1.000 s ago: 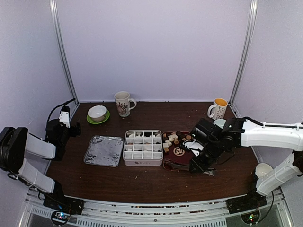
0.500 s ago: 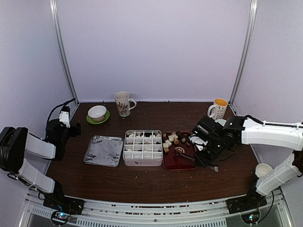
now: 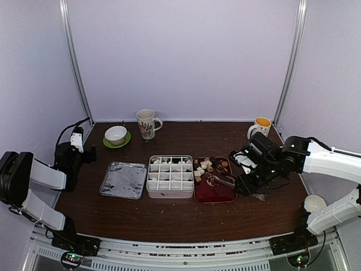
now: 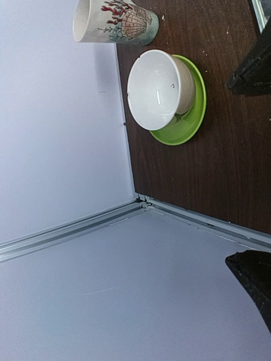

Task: Pack the chocolate
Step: Position the fake chocolate on the plate.

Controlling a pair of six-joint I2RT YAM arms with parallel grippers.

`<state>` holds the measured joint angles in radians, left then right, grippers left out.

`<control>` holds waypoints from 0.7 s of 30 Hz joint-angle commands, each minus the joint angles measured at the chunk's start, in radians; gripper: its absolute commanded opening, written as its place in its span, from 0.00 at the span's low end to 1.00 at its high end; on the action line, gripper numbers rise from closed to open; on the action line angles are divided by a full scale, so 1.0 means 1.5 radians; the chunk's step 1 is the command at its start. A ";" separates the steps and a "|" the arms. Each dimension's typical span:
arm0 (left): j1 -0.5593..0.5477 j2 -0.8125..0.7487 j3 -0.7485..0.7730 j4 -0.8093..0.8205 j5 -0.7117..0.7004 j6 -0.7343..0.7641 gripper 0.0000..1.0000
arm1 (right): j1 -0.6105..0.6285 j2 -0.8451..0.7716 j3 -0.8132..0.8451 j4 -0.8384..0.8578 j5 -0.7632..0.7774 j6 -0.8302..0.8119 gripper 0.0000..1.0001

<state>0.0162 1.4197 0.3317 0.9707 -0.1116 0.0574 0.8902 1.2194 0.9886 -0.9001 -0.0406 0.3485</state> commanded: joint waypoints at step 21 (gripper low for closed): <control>0.006 0.004 -0.002 0.032 0.005 -0.006 0.98 | -0.011 0.058 -0.016 0.028 0.008 0.023 0.52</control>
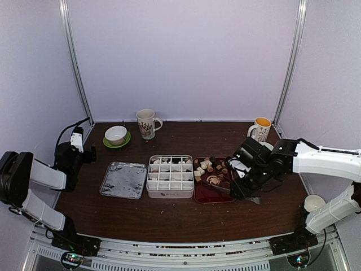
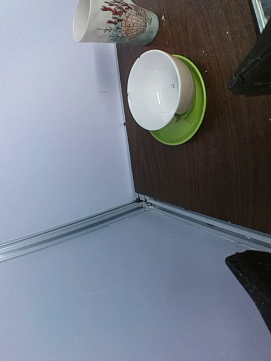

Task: Pack the chocolate
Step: Position the fake chocolate on the plate, then pick up the fake chocolate from the plate.

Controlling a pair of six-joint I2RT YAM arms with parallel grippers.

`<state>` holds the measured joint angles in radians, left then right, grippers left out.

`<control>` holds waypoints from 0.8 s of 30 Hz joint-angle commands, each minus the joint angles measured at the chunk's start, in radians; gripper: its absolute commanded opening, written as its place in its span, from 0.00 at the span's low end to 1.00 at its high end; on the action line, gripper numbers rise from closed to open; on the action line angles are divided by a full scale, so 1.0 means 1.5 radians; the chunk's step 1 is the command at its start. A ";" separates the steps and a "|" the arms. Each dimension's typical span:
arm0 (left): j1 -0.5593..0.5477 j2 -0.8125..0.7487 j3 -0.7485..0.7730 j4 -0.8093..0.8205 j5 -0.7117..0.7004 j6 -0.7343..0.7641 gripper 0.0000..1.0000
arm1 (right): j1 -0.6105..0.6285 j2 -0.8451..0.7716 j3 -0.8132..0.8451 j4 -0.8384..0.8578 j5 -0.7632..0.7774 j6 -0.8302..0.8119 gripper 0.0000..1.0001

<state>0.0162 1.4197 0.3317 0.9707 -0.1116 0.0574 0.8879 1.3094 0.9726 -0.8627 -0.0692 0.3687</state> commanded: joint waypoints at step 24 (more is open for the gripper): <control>0.006 0.004 -0.002 0.032 0.005 -0.006 0.98 | -0.055 0.010 -0.016 0.017 -0.032 0.011 0.26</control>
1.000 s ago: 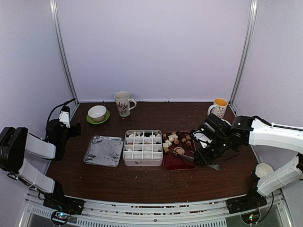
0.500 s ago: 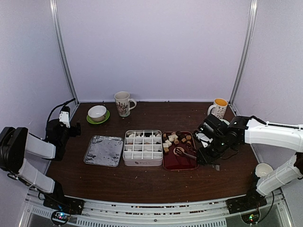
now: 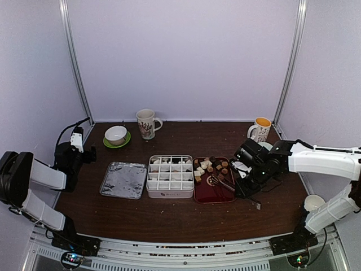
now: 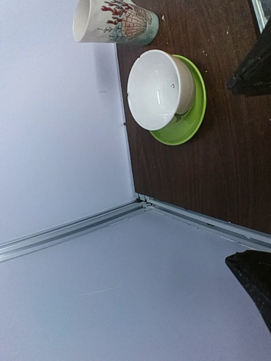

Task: Pack the chocolate
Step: Pick up the fake chocolate from the plate.

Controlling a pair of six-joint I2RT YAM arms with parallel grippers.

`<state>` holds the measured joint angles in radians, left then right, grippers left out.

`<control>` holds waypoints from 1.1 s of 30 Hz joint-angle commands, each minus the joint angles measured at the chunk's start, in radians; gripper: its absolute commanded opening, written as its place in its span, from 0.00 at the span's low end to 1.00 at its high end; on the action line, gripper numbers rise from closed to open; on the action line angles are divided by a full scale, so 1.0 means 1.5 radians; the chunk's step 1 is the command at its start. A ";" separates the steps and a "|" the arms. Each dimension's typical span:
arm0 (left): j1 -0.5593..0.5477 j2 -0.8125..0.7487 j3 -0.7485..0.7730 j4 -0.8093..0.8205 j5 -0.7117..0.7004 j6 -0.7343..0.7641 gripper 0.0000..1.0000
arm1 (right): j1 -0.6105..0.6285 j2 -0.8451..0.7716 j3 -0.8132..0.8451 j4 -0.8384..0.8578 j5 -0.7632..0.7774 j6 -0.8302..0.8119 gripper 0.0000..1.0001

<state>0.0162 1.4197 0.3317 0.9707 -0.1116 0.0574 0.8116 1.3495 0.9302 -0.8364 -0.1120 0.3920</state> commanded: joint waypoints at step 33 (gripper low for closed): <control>0.005 0.004 -0.002 0.032 0.005 -0.006 0.98 | 0.033 -0.123 0.039 0.086 -0.175 -0.043 0.24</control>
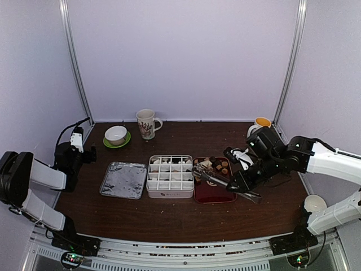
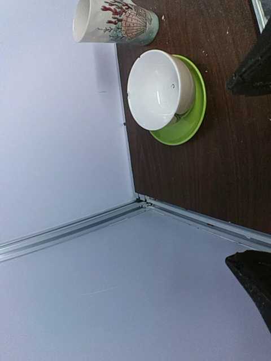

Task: Pack the chocolate
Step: Pick up the fake chocolate from the plate, then place the fake chocolate in the empty pocket of the box.

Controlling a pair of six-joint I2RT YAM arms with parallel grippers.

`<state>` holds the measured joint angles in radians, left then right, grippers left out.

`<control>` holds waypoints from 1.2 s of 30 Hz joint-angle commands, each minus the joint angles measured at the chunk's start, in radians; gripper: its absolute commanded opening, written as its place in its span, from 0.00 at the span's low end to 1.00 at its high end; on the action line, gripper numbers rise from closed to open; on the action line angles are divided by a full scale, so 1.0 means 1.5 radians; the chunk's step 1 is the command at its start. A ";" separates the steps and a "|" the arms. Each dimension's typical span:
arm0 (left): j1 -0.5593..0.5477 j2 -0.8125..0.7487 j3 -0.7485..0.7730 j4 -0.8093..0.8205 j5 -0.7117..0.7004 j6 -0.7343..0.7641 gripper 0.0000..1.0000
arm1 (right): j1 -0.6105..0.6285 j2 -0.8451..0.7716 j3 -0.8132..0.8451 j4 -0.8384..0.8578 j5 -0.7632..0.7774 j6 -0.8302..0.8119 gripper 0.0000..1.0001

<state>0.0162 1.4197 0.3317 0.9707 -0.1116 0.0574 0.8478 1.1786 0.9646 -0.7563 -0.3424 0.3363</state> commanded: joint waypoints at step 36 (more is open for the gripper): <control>0.005 0.004 -0.002 0.032 0.005 -0.006 0.98 | 0.035 -0.011 0.022 0.026 -0.019 -0.026 0.22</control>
<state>0.0162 1.4197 0.3317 0.9707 -0.1116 0.0574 0.8928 1.1976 0.9886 -0.7353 -0.3805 0.3130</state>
